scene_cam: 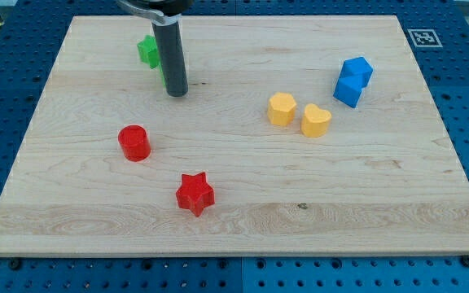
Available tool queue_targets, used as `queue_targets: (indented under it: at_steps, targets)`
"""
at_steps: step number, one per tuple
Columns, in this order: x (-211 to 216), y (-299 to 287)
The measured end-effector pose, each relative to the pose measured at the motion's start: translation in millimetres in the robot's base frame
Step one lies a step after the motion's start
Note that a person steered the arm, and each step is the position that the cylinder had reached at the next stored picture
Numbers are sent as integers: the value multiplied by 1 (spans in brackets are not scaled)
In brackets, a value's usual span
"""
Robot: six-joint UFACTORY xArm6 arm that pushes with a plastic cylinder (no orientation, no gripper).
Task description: Move the arm to the left of the yellow hexagon
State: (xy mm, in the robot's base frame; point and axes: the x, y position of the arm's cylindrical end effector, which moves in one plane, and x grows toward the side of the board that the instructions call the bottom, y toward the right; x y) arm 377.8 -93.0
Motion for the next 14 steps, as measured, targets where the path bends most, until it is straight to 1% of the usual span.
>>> queue_targets:
  at_steps: [1, 2, 3, 4, 7, 8, 9, 10, 11, 12, 14]
  targets:
    - [-4, 0]
    - [-20, -4]
    - [-22, -5]
    - [-9, -5]
    - [-5, 1]
    - [8, 1]
    - [8, 1]
    - [17, 1]
    - [39, 1]
    - [50, 3]
    - [50, 31]
